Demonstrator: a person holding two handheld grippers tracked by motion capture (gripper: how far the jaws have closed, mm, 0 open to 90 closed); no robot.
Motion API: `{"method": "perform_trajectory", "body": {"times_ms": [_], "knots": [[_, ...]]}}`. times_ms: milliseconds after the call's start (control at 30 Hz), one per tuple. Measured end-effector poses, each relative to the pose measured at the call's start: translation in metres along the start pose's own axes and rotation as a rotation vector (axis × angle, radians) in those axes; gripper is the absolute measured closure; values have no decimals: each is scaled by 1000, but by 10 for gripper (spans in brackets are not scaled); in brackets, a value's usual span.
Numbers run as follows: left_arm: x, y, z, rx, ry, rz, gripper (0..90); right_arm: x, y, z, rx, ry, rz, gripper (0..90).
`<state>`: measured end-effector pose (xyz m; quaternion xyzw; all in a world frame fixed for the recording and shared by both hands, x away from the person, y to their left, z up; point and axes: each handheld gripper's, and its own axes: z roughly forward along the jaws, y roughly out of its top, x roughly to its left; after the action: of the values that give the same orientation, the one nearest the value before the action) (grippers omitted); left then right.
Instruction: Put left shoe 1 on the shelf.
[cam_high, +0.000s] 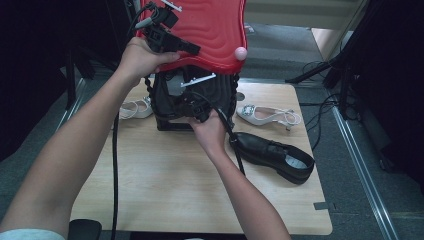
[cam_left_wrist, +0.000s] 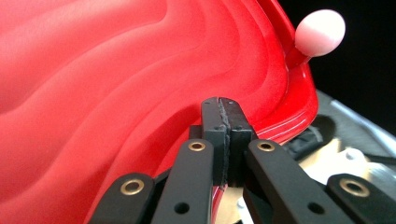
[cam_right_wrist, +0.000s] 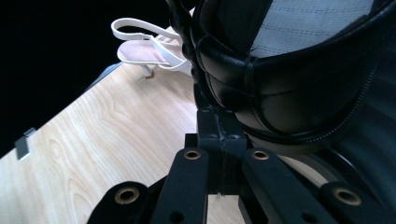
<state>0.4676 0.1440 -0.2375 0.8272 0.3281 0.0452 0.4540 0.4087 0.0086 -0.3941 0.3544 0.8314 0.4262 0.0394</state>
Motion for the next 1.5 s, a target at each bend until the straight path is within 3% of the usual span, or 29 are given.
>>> {"method": "perform_trajectory", "body": {"times_ms": [100, 367, 467, 533, 633, 767, 867, 967, 1100, 1167, 1233, 1267, 1333, 1500], "knots": [[-1, 0, 1, -2, 5, 21, 900, 1, 1, 3, 7, -15, -5, 900], [-2, 0, 1, -3, 8, 18, 900, 5, 8, 20, -11, -1, 17, 900], [-2, -1, 1, -9, 5, 17, 900, 6, 8, 28, -11, 25, 51, 900], [-2, -2, 1, -11, 6, 18, 900, 7, 6, 34, 2, 5, 25, 900], [-2, -2, 1, -14, 3, 15, 900, 8, 4, 34, -9, 13, 19, 900], [-4, -3, 1, -18, 13, 17, 900, 10, -1, 23, -28, 40, 3, 900], [-4, -2, 1, -15, 20, 14, 900, 10, -7, 15, -46, 87, 0, 900], [-9, -1, 0, -8, 50, 25, 874, 9, -15, 9, -62, 146, 28, 900], [-13, 1, -5, -8, 25, 23, 832, 11, -26, -1, -70, 166, -6, 868], [-18, 0, -9, -1, 36, 36, 802, 9, -30, -6, -71, 188, -13, 839], [-23, -2, -13, 4, 34, 53, 719, 8, -35, -12, -63, 190, -49, 810], [-25, -3, -15, 8, 33, 57, 719, 7, -38, -16, -70, 186, -69, 794], [-28, -7, -19, 1, 4, 55, 675, 5, -44, -24, -74, 181, -90, 749], [-38, -21, -28, -6, -9, 66, 592, -3, -58, -43, -71, 186, -60, 693]]}}
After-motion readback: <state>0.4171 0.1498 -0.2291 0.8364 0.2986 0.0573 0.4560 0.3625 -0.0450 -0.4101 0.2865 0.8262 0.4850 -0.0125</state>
